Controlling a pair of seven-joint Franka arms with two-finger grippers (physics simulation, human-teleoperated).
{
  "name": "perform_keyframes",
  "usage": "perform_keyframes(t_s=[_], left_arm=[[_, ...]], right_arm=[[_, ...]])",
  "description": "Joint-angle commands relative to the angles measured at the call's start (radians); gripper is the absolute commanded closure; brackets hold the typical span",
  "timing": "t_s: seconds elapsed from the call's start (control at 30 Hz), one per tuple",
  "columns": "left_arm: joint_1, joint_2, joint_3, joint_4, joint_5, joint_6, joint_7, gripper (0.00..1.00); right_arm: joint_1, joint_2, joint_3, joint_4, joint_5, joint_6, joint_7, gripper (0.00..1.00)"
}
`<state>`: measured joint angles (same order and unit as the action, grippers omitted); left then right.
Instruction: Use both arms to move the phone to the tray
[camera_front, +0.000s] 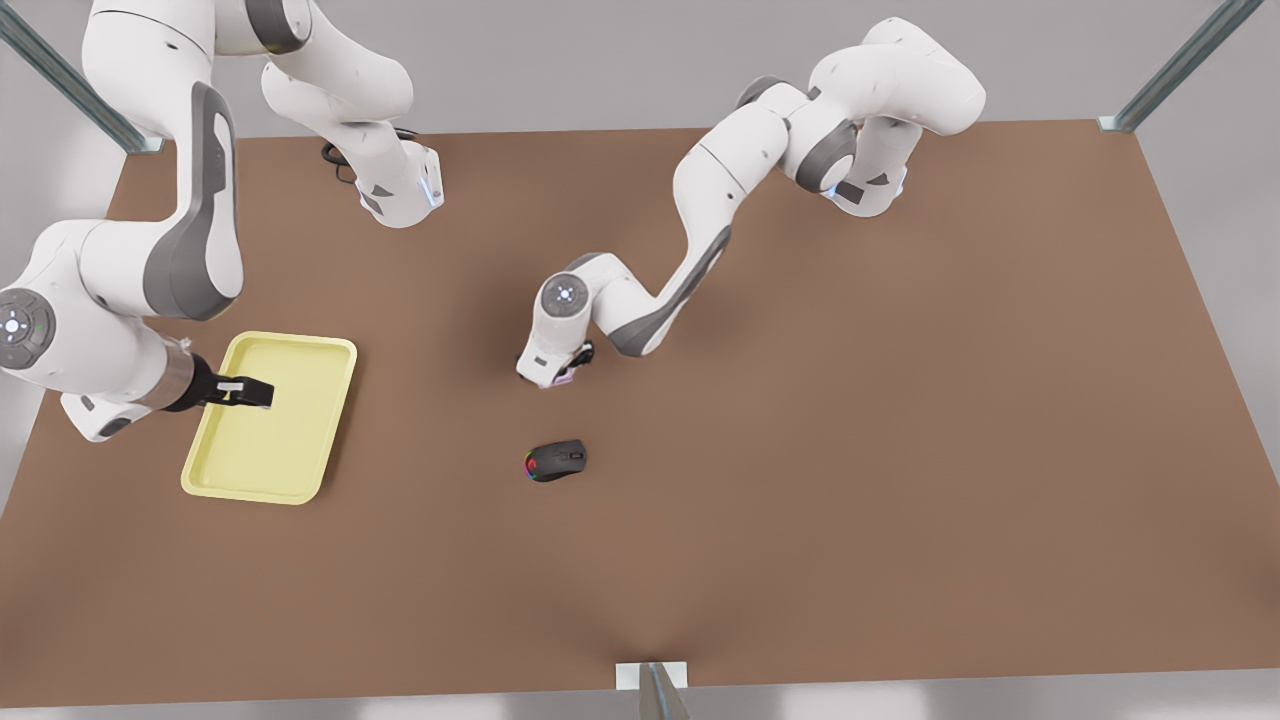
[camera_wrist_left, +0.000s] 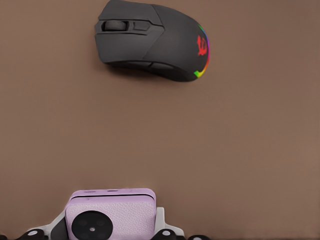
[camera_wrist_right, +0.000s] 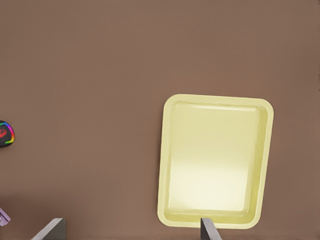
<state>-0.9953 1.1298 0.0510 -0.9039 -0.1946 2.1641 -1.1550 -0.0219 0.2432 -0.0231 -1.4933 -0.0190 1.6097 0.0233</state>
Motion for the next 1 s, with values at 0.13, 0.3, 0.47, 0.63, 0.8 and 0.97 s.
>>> perform_keyframes(t_s=[0.13,0.3,0.47,0.63,0.8,0.97], left_arm=[[-0.017,0.019,0.001,0.000,0.000,0.013,0.162,0.22],[-0.023,0.018,0.001,0.000,0.001,-0.010,0.164,0.01],[-0.005,-0.119,0.006,-0.006,0.003,-0.297,0.799,0.00],[0.523,-0.536,0.001,-0.020,0.040,-1.038,1.253,0.00],[0.737,-0.601,0.024,-0.027,-0.003,-1.053,1.408,0.00],[0.828,-0.825,0.044,-0.566,0.003,-0.754,1.535,0.00]], right_arm=[[0.000,-0.001,0.000,0.001,0.001,-0.002,-0.003,0.00],[0.000,0.001,0.000,0.001,0.001,-0.002,-0.005,0.00],[0.002,-0.001,0.000,0.001,0.001,-0.001,0.006,0.00],[0.106,0.122,0.075,0.131,0.080,0.025,0.009,0.00],[0.479,0.261,0.075,0.058,0.070,0.239,0.291,0.00],[0.550,0.275,0.075,-0.031,0.051,0.262,0.593,0.00]])
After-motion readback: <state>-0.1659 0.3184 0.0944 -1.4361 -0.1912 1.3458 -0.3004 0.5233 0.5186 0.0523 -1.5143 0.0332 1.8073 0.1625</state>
